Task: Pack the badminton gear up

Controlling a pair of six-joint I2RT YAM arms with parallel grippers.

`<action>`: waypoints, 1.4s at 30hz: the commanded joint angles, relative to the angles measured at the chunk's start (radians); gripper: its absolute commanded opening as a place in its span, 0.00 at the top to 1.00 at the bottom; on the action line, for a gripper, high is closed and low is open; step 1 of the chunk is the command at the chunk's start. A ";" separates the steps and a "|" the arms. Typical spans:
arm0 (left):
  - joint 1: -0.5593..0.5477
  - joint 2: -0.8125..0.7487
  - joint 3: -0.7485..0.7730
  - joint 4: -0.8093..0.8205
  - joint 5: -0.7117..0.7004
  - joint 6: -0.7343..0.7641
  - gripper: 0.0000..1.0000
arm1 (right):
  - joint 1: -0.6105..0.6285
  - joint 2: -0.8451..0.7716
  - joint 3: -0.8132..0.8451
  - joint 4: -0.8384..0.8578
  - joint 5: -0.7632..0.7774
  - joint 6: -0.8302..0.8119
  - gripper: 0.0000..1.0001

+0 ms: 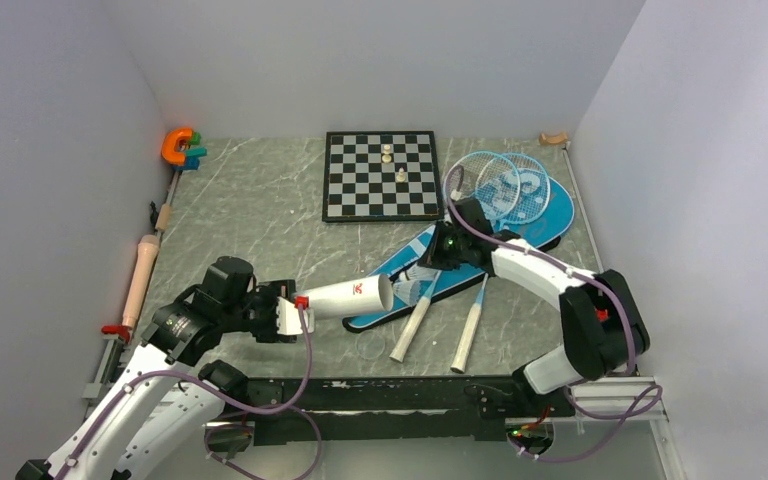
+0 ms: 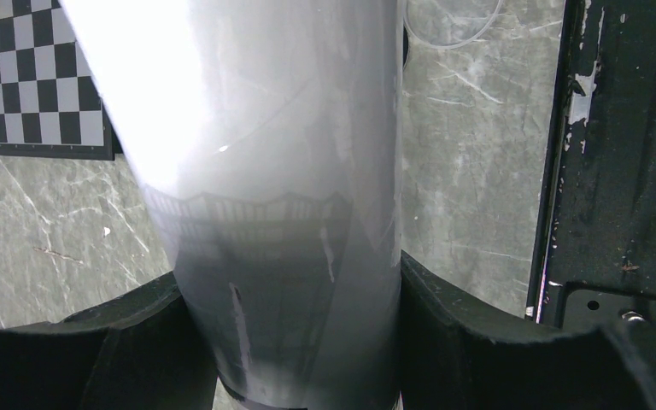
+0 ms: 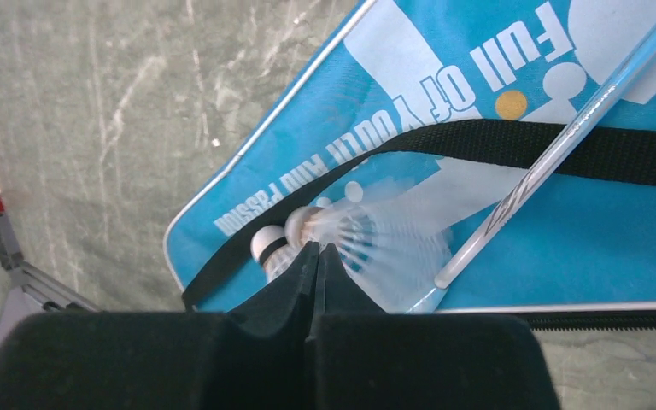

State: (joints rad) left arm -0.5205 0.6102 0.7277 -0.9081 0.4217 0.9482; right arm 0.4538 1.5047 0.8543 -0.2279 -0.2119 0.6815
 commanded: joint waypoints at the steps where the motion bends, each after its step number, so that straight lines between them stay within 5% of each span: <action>1: 0.004 -0.013 0.007 0.020 0.031 0.020 0.44 | -0.024 -0.137 -0.006 -0.008 -0.008 0.007 1.00; 14: 0.005 -0.001 -0.024 0.078 0.054 -0.053 0.44 | -0.023 -0.711 0.015 -0.203 -0.088 0.102 1.00; 20: 0.005 0.019 -0.028 0.105 0.040 -0.072 0.45 | 0.003 -0.840 0.011 -0.205 -0.179 0.177 1.00; 27: 0.007 0.052 -0.014 0.133 0.020 -0.088 0.45 | 0.062 -0.834 0.018 -0.118 -0.207 0.237 1.00; 35: 0.008 0.072 0.006 0.135 0.011 -0.087 0.45 | 0.317 -0.731 0.052 -0.068 -0.020 0.229 1.00; 42: 0.008 0.066 0.017 0.128 0.018 -0.089 0.45 | 0.387 -0.668 0.061 -0.009 0.049 0.242 1.00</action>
State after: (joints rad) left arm -0.5175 0.6853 0.6941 -0.8230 0.4210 0.8688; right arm 0.8211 0.8257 0.8646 -0.3355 -0.2268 0.9020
